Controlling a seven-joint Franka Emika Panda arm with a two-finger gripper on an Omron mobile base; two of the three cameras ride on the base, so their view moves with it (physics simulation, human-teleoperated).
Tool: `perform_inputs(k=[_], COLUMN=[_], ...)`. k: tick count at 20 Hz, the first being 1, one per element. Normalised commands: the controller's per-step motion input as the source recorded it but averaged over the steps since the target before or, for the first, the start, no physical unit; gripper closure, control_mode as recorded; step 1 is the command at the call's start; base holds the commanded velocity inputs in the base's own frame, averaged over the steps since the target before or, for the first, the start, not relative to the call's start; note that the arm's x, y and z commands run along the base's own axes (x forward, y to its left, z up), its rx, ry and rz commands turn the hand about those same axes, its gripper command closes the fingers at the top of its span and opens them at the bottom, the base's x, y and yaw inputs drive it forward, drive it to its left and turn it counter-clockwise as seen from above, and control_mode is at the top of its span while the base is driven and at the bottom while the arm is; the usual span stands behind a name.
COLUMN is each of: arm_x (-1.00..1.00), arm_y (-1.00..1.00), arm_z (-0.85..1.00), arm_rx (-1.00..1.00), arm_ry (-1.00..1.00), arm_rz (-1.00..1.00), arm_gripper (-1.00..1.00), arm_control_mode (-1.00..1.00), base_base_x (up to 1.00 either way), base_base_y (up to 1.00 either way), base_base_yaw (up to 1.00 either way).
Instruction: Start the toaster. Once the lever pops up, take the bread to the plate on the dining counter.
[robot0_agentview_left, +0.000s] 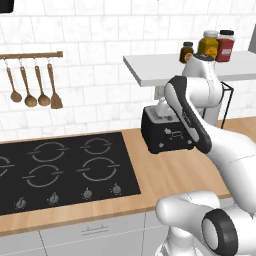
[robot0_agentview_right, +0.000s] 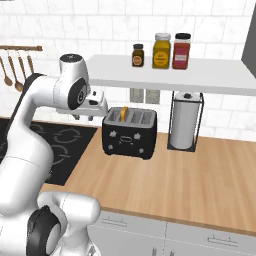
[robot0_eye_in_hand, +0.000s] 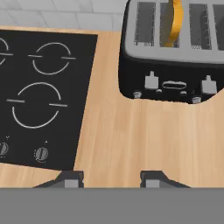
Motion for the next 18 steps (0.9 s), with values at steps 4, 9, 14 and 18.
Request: perform_inputs(k=[4, 9, 14, 18], arm_x=[-0.18, -0.22, 0.03, 0.32], arm_y=[-0.01, -0.28, -0.31, -0.31], arm_z=[-0.01, -0.35, -0.34, -0.36], arm_rx=[0.0, -0.01, 0.0, 0.0], arm_ry=[0.0, 0.02, 0.01, -0.05], arm_rz=[0.0, 0.0, 0.0, -0.01], arm_gripper=[-1.0, -1.0, -1.0, -1.0], arm_control_mode=[-1.0, -1.0, -1.0, -1.0], base_base_x=[0.0, 0.0, 0.0, 0.0], base_base_y=[0.0, 0.0, 0.0, 0.0], base_base_yaw=[0.0, 0.0, 0.0, 0.0])
